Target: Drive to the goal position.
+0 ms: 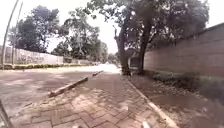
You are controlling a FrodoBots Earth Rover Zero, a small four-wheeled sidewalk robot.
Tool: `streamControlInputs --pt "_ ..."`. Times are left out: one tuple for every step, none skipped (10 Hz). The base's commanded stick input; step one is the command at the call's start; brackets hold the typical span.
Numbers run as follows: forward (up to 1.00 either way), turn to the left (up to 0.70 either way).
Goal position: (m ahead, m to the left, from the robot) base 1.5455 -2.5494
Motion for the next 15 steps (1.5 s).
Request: streamControlInputs --pt "0.5 0.0" --pt "0.5 0.0" --pt "0.5 0.0" --pt "0.5 0.0" --pt "0.5 0.0" --pt "0.5 0.0" --pt "0.5 0.0" --pt "0.5 0.0" --pt "0.5 0.0" --pt "0.5 0.0" --pt "0.5 0.0" --pt "0.5 0.0" --pt "0.5 0.0" --pt "0.5 0.0" --pt "0.5 0.0"
